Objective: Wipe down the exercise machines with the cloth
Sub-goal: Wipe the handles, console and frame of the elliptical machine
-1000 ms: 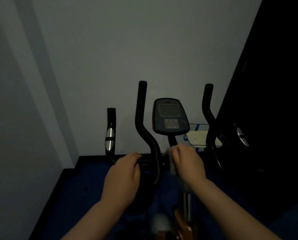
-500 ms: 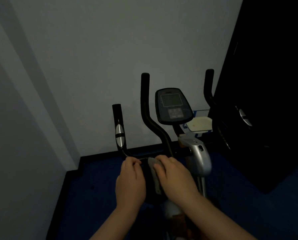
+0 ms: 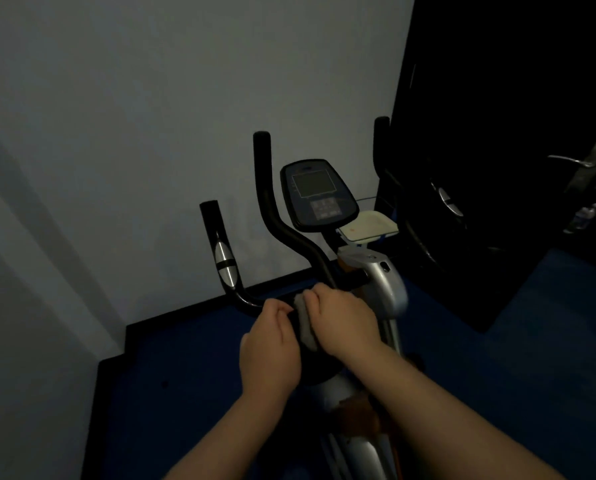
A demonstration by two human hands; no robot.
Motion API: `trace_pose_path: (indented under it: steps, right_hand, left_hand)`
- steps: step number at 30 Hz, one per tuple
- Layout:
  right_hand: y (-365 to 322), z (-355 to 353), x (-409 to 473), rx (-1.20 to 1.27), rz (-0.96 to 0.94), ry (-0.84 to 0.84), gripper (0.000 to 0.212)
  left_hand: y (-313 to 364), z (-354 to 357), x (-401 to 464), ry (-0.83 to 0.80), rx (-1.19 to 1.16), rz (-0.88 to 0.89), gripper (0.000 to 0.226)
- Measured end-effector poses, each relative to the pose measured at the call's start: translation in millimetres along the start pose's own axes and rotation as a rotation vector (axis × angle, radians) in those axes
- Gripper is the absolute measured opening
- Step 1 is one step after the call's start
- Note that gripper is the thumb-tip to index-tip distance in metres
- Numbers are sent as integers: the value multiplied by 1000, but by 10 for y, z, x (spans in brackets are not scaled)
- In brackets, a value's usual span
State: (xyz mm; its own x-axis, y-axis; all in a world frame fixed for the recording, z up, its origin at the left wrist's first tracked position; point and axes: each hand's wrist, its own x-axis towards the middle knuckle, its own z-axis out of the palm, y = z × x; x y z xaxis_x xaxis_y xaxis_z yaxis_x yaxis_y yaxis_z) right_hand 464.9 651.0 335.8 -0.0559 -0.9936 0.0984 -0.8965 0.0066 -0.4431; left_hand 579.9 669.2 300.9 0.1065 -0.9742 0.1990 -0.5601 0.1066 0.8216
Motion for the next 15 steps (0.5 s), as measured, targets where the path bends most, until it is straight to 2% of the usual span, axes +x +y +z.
trace_pose_path:
  steps: [7, 10, 12, 13, 15]
  right_hand:
    - [114, 169, -525, 370, 19, 232, 27]
    - [227, 57, -312, 341, -24, 110, 21]
    - [329, 14, -229, 408, -50, 37, 22]
    - [327, 69, -263, 464, -41, 70, 23]
    - [219, 312, -494, 611, 73, 278, 30]
  left_hand:
    - [24, -38, -12, -41, -30, 6, 26]
    - [32, -51, 5, -60, -30, 8, 25]
    - [22, -37, 1, -55, -47, 0, 25]
    - [18, -32, 3, -45, -63, -4, 25]
    - [31, -31, -11, -43, -94, -9, 24]
